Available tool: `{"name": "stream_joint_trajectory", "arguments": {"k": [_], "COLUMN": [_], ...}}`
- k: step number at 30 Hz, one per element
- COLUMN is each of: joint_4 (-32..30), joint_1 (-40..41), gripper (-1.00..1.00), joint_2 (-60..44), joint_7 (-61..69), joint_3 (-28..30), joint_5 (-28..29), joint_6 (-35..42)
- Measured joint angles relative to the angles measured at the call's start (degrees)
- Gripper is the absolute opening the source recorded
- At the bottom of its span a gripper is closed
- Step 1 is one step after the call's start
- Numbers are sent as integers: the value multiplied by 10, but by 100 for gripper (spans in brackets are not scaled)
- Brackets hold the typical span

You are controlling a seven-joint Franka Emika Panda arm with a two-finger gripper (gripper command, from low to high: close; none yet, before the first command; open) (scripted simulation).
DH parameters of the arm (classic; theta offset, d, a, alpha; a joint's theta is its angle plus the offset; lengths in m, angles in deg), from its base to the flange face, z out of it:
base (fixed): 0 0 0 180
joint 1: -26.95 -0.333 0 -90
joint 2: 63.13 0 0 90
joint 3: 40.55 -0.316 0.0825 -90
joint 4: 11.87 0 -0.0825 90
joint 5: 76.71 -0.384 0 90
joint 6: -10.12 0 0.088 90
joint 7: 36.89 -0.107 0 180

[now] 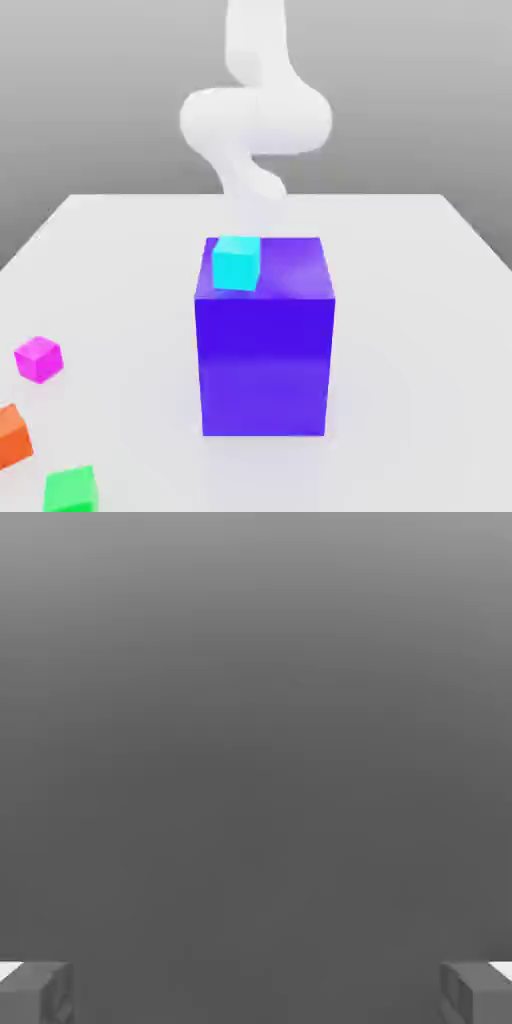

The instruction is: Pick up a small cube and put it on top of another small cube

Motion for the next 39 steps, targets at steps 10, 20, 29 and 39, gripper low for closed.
{"name": "stream_joint_trajectory", "arguments": {"k": [10,20,29,39], "joint_4": [-69,-136,-185,-168], "joint_1": [168,292,388,428], "gripper": [0,0,0,-100], "joint_2": [-179,-353,-515,-613], "joint_7": [-238,-450,-533,-507], "joint_3": [13,72,97,50], "joint_5": [40,47,-63,-104], "joint_6": [-94,-188,-281,-360]}}
